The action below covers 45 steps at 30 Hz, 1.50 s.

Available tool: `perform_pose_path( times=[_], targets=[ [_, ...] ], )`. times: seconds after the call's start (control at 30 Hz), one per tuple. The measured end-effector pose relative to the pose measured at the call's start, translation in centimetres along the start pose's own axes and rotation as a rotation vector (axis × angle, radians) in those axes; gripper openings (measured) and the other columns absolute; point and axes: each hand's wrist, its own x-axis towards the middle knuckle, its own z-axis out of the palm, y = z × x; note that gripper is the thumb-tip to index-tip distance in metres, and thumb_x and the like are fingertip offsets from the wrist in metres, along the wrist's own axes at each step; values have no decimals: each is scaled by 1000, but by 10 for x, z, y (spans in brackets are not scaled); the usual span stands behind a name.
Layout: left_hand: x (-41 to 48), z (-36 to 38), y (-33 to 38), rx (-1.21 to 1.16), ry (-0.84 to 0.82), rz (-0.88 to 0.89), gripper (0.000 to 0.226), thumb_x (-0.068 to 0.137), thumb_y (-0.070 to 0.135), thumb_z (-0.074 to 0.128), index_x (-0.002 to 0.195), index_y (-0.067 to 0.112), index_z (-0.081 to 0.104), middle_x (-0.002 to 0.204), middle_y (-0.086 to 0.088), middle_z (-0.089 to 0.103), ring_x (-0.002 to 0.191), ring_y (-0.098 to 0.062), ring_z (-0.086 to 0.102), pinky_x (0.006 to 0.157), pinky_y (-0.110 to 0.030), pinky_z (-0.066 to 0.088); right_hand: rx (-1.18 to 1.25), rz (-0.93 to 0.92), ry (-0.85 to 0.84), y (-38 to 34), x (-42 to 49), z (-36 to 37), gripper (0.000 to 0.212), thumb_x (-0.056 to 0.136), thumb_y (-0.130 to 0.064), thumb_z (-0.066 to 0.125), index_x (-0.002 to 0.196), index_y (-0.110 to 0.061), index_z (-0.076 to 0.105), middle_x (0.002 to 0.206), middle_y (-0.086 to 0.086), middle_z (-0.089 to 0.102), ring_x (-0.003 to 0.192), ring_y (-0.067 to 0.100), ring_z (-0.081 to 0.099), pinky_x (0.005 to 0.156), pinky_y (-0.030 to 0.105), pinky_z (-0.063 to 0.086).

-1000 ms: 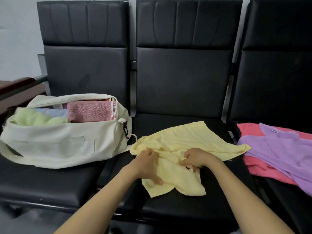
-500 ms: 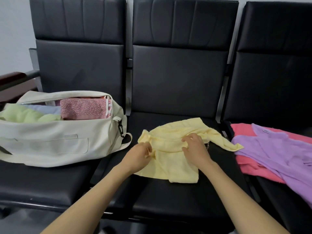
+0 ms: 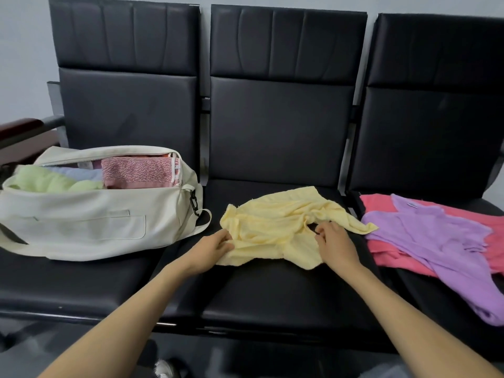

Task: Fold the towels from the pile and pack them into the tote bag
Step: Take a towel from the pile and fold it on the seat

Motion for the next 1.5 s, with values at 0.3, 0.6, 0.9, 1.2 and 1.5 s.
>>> perform_pose_path(
  times=[0.3, 0.6, 0.9, 1.2, 1.5],
  targets=[
    [-18, 3, 46, -285, -126, 107, 18, 79, 21, 78, 94, 23, 67, 81, 10, 62, 77, -3, 57, 68, -18, 45, -152, -397, -206, -57, -49, 36, 39, 97, -39, 46, 132, -21, 46, 122, -1, 51, 114, 20, 46, 92, 34, 39],
    [-33, -30, 52, -240, 209, 126, 7, 91, 25, 63, 91, 20, 67, 94, 7, 67, 93, -8, 60, 81, -25, 44, -202, -324, -18, -34, -41, -31, 19, 95, -22, 48, 110, -20, 60, 104, -2, 63, 101, 20, 55, 87, 33, 37],
    [-52, -63, 79, -396, 426, 105, 5, 91, 18, 63, 90, 15, 67, 91, -7, 69, 81, -16, 58, 72, -31, 44, -122, -76, 144, -7, -49, -115, 22, 93, -14, 42, 97, -15, 64, 98, 6, 65, 92, 27, 58, 66, 33, 43],
    [-112, -89, 124, -527, 643, 241, 19, 95, 20, 56, 78, 20, 63, 70, 14, 60, 68, -1, 50, 65, -22, 38, 192, -19, 274, -24, -78, -168, 22, 94, -23, 51, 88, -4, 60, 83, 10, 52, 82, 30, 55, 64, 33, 34],
    [-111, -138, 135, -586, 510, 226, 18, 94, 23, 59, 100, 7, 65, 81, 1, 60, 69, -10, 53, 61, -24, 43, 968, -163, -63, -27, -80, -220, 13, 92, -19, 61, 89, -9, 69, 54, -2, 45, 42, 8, 33, 37, 19, 22]
  ],
)
